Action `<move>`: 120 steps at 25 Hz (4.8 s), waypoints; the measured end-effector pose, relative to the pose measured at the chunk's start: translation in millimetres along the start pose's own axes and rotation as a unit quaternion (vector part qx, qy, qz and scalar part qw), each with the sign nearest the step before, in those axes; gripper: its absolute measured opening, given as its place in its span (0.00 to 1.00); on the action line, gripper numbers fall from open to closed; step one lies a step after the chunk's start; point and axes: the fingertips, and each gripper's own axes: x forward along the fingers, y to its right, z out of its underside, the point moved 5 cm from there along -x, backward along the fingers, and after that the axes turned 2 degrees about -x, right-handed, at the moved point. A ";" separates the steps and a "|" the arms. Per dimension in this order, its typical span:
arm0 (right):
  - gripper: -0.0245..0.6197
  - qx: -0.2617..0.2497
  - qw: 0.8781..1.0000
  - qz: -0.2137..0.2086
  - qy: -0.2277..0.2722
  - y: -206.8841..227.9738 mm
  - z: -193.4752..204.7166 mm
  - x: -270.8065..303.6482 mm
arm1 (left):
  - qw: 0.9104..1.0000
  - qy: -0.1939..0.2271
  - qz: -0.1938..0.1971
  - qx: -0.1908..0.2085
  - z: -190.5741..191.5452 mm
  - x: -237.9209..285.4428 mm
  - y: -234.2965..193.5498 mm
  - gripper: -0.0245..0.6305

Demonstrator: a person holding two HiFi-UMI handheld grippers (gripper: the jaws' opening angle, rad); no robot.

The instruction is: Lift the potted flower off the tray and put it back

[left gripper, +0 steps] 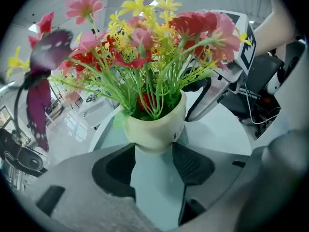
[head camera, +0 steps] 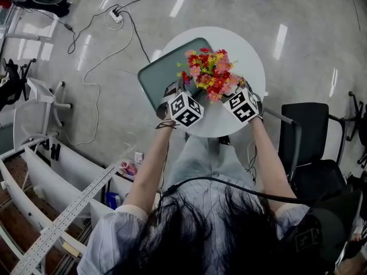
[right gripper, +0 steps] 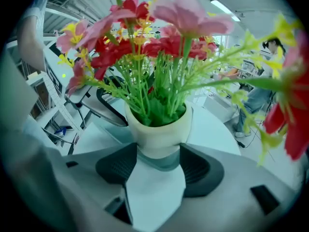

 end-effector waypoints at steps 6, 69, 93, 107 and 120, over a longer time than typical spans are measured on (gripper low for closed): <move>0.48 -0.002 1.000 -0.008 -0.016 3.7 8.9 14.5 | 1.000 -0.010 0.007 0.003 4.3 12.0 -0.1 0.39; 0.24 0.041 0.978 0.016 0.204 -50.9 10.0 -172.4 | 0.939 0.196 -0.103 -0.263 -43.7 -155.9 94.8 0.39; 0.18 -0.009 0.972 -0.051 0.230 -134.4 63.5 -249.3 | 0.912 0.232 -0.141 -0.308 -44.5 -205.5 223.1 0.18; 0.16 -0.026 0.969 -0.081 0.234 -169.0 83.1 -261.6 | 0.912 0.220 -0.150 -0.312 -27.8 -217.6 263.7 0.14; 0.16 -0.024 0.970 -0.083 0.228 -172.1 85.9 -260.4 | 0.907 0.223 -0.153 -0.322 -18.0 -221.2 271.7 0.13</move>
